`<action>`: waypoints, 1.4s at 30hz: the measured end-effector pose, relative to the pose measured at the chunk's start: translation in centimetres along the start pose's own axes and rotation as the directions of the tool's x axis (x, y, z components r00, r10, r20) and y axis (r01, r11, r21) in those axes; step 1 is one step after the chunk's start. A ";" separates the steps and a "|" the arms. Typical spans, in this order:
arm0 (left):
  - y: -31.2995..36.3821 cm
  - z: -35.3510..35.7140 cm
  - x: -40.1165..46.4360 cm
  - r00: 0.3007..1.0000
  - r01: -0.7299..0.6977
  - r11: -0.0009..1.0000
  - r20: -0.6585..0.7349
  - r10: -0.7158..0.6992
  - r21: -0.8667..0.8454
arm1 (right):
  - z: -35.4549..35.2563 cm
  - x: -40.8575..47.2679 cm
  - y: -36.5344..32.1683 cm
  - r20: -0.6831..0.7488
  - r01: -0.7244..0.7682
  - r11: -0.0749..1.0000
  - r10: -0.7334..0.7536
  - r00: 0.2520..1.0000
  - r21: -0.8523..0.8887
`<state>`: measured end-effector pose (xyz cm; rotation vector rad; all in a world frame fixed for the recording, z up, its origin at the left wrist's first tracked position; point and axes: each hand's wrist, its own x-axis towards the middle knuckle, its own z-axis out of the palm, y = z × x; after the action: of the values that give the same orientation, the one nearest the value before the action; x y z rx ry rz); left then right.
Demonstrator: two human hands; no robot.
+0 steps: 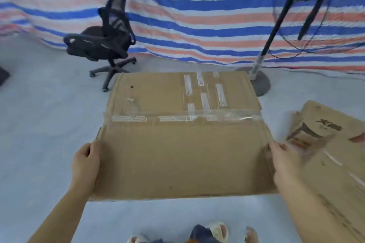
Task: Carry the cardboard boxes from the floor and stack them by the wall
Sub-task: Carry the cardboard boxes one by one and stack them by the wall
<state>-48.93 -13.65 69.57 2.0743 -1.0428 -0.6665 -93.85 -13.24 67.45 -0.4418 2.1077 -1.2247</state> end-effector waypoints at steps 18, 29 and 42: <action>-26.2 -35.4 -2.3 0.689 0.425 0.865 -0.524 -0.500 -0.267 | 37.4 -32.7 -1.6 0.697 0.332 0.929 -0.128 0.705 -0.166; -32.8 -40.1 -0.3 0.405 0.501 0.733 -0.623 -0.669 -0.461 | 55.1 -42.7 -3.0 0.865 0.485 0.853 -0.085 0.495 -0.193; -34.2 -42.4 12.4 0.099 0.460 0.587 -0.619 -0.779 -0.666 | 79.5 -53.8 -10.8 0.966 0.661 0.746 -0.102 0.240 -0.085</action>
<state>3.39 5.84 67.40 2.0326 0.6686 0.0356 -0.69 -38.69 68.61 -1.6078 1.1703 -0.3277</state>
